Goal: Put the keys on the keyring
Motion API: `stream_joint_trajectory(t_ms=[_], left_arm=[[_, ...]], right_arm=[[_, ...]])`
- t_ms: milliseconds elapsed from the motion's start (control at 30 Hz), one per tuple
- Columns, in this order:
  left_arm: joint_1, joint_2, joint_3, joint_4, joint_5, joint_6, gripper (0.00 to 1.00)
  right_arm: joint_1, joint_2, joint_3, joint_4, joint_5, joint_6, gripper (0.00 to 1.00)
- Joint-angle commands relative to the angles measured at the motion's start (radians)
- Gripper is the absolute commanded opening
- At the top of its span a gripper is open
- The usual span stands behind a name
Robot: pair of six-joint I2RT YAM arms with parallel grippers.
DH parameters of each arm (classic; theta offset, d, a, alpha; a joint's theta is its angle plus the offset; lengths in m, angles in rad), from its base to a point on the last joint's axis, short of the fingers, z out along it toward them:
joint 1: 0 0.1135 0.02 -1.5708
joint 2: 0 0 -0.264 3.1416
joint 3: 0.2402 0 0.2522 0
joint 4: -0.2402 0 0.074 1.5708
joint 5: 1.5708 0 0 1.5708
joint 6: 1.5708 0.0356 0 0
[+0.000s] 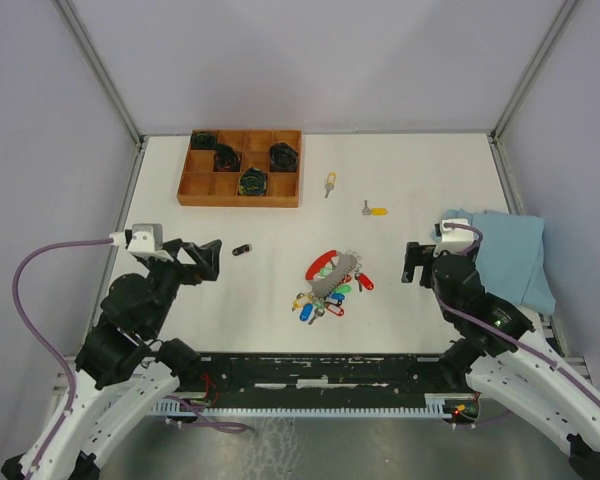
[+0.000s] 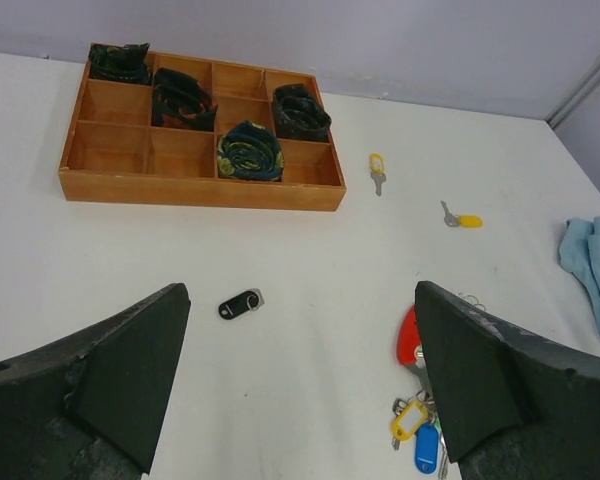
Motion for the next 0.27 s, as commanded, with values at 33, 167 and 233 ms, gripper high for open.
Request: stream_joint_trajectory(t_ms=[33,167,233], left_arm=[[0.016,-0.009,-0.003,0.025,-0.020,0.050,0.99],[0.018,-0.004,-0.005,0.019,-0.014,0.050,0.99],[0.018,-0.004,-0.006,0.019,-0.013,0.053,0.99]], right_arm=[[-0.002,-0.023,-0.003,0.015,0.042,-0.010,1.00],[-0.001,-0.034,-0.007,0.019,0.029,-0.015,1.00],[-0.002,-0.037,-0.005,0.023,0.022,-0.023,1.00]])
